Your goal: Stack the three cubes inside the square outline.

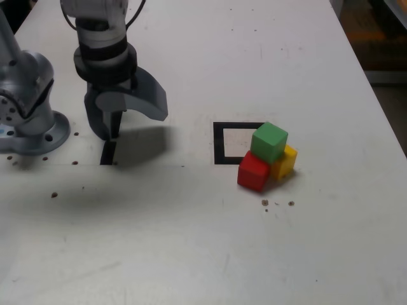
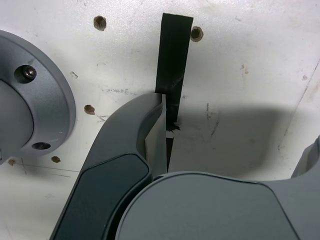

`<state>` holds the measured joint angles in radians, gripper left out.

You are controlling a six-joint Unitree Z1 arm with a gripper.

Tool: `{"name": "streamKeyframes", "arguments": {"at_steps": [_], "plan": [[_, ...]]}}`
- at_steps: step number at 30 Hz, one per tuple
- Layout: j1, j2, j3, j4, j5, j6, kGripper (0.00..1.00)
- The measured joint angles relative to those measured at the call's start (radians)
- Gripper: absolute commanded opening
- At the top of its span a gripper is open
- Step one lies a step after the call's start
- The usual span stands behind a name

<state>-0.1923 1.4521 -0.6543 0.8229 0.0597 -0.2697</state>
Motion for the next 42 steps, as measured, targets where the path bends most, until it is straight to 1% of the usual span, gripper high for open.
{"name": "streamKeyframes", "arguments": {"at_steps": [3, 7, 10, 13, 17, 20, 23, 25, 30, 34, 42], "plan": [[0.0, -0.001, -0.001, 0.021, -0.002, 0.0, 1.0], [0.0, -0.018, -0.03, 0.077, -0.002, 0.002, 1.0], [-0.001, -0.026, -0.038, 0.083, 0.005, 0.003, 1.0], [-0.001, -0.037, -0.047, 0.092, 0.021, 0.006, 1.0], [-0.001, -0.048, -0.087, 0.117, 0.033, 0.013, 1.0], [-0.001, -0.048, -0.143, 0.16, 0.032, 0.017, 1.0], [-0.001, -0.045, -0.212, 0.214, 0.024, 0.024, 0.99], [-0.001, -0.036, -0.275, 0.26, 0.022, 0.034, 0.99], [-0.001, -0.015, -0.396, 0.327, 0.022, 0.048, 0.99], [-0.001, 0.02, -0.483, 0.366, 0.021, 0.05, 0.99], [-0.001, 0.121, -0.642, 0.44, 0.013, 0.075, 0.98]]}}
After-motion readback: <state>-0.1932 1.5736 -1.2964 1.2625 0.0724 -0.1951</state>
